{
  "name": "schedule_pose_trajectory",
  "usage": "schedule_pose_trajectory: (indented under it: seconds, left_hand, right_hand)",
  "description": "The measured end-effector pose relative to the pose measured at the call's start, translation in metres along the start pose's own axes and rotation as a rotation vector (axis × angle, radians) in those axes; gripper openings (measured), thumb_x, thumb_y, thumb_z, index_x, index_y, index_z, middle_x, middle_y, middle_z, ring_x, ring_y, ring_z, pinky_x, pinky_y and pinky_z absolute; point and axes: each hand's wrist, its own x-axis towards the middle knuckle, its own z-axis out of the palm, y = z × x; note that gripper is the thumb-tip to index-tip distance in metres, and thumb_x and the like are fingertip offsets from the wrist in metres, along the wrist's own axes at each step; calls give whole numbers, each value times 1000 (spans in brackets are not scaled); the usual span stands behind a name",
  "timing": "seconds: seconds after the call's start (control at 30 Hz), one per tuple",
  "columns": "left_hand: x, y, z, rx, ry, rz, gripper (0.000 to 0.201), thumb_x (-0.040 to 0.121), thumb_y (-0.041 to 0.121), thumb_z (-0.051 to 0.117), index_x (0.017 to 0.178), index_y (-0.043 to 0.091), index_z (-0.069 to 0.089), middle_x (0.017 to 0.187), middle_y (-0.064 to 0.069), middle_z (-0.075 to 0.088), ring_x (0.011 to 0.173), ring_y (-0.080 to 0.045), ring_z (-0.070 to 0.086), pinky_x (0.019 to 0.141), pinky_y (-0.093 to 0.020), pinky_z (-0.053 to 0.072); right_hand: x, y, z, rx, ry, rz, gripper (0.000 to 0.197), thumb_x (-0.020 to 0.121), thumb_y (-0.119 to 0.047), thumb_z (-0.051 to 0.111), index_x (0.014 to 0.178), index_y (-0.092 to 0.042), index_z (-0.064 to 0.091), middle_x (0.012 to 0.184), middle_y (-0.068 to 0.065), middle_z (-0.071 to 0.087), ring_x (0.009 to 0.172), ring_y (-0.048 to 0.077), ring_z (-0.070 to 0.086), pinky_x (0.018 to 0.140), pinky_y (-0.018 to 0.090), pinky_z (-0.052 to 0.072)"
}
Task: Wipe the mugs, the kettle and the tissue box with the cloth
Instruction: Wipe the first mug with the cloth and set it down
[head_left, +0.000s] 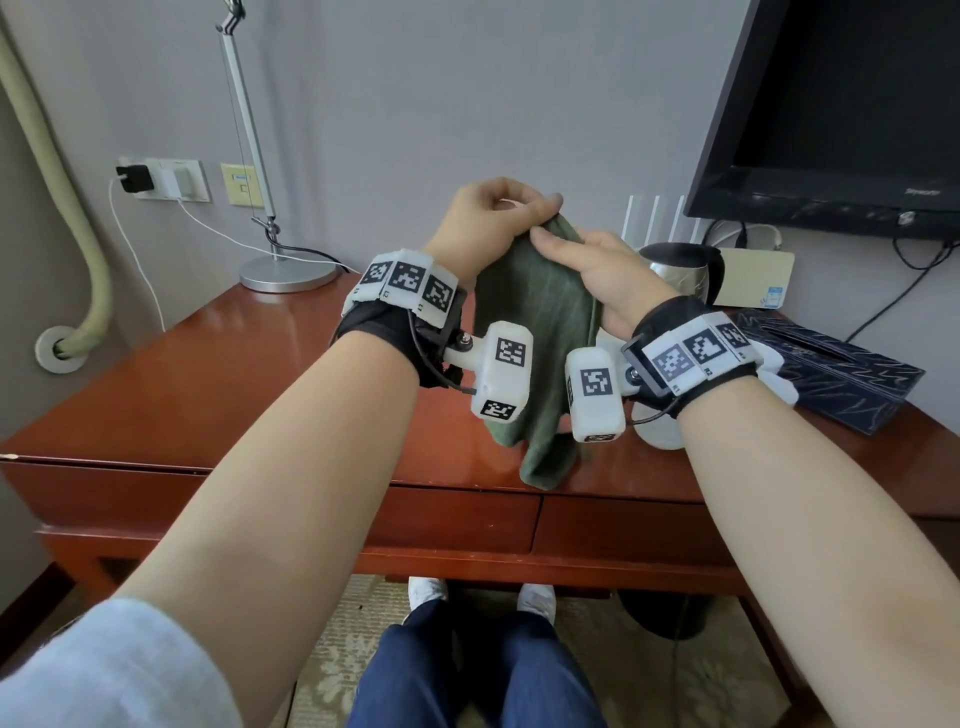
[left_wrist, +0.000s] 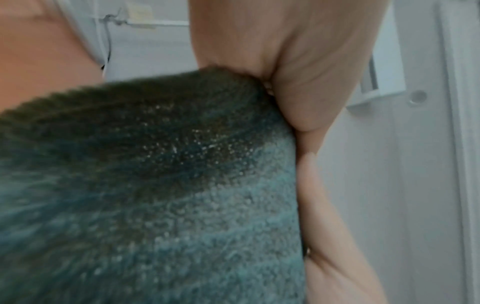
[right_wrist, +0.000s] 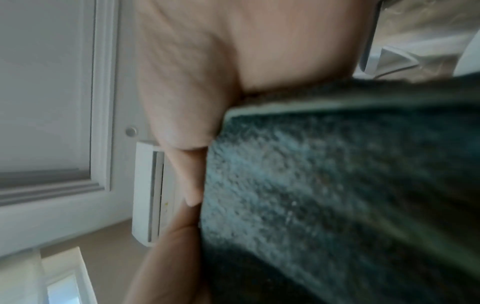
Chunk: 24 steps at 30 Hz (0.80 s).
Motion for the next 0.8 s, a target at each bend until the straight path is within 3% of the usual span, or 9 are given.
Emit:
schedule_pose_trajectory:
  seconds: [0.07, 0.13, 0.23, 0.33, 0.43, 0.57, 0.63, 0.7, 0.8]
  left_hand:
    - [0, -1, 2, -137, -47, -60, 15, 93, 20, 68, 83, 11, 61, 75, -4, 66, 64, -13, 64, 64, -26, 55]
    - [0, -1, 1, -231, -114, -104, 16, 97, 20, 62, 84, 10, 60, 71, -2, 67, 60, -11, 64, 59, -23, 53]
    - [0, -2, 4, -352, -202, -104, 15, 99, 15, 57, 85, 10, 62, 71, 0, 69, 62, -10, 63, 63, -22, 54]
    - [0, -2, 17, -428, -256, -108, 14, 99, 11, 56, 87, 8, 63, 72, -2, 70, 63, -12, 65, 65, -24, 55]
    - [-1, -3, 31, -341, -405, -76, 15, 95, 21, 62, 91, 11, 72, 82, -9, 62, 68, -17, 53, 62, -27, 45]
    - [-11, -5, 58, -290, -508, -140, 13, 101, 4, 48, 98, 6, 61, 70, -3, 64, 54, -9, 56, 49, -16, 48]
    - [-21, -10, 73, -306, -615, -168, 17, 101, -1, 44, 100, 4, 60, 73, -2, 67, 60, -7, 61, 55, -16, 53]
    - [-26, -19, 87, -214, -691, -189, 13, 97, -1, 50, 101, 4, 62, 85, -7, 64, 71, -10, 60, 63, -18, 54]
    - [-32, -35, 104, -14, -657, -216, 9, 94, 2, 60, 102, 5, 58, 88, -8, 57, 64, -7, 57, 57, -17, 46]
  right_hand:
    - [-6, -5, 0, 67, -7, -24, 24, 99, -22, 51, 102, -2, 64, 88, 10, 73, 86, 21, 71, 80, 32, 57]
    - [-12, -8, -4, 143, -3, -38, 35, 102, -30, 45, 114, -1, 61, 105, 15, 71, 102, 26, 68, 92, 39, 53]
    - [-26, -11, -15, 268, 23, -13, 52, 100, -44, 41, 120, -1, 60, 119, 18, 66, 115, 30, 61, 101, 45, 46]
    - [-41, -11, -24, 321, 28, -78, 46, 98, -36, 47, 120, 4, 58, 119, 22, 64, 115, 33, 61, 99, 45, 48]
    - [-54, -4, -31, 468, 66, -175, 28, 93, -18, 55, 116, -2, 59, 111, 17, 65, 107, 30, 62, 94, 44, 51]
    - [-80, 10, -42, 639, -27, -252, 49, 95, -17, 46, 143, -10, 40, 119, 15, 59, 105, 28, 59, 94, 43, 49]
    - [-96, 18, -49, 655, -16, -269, 52, 96, -20, 43, 146, -9, 36, 121, 15, 58, 103, 27, 60, 95, 41, 47]
    - [-111, 24, -59, 653, 76, -266, 49, 95, -22, 46, 141, -8, 45, 131, 17, 52, 113, 27, 55, 102, 43, 41]
    - [-130, 32, -76, 674, 311, -225, 44, 88, -25, 53, 128, -8, 58, 119, 14, 64, 108, 28, 63, 91, 44, 53]
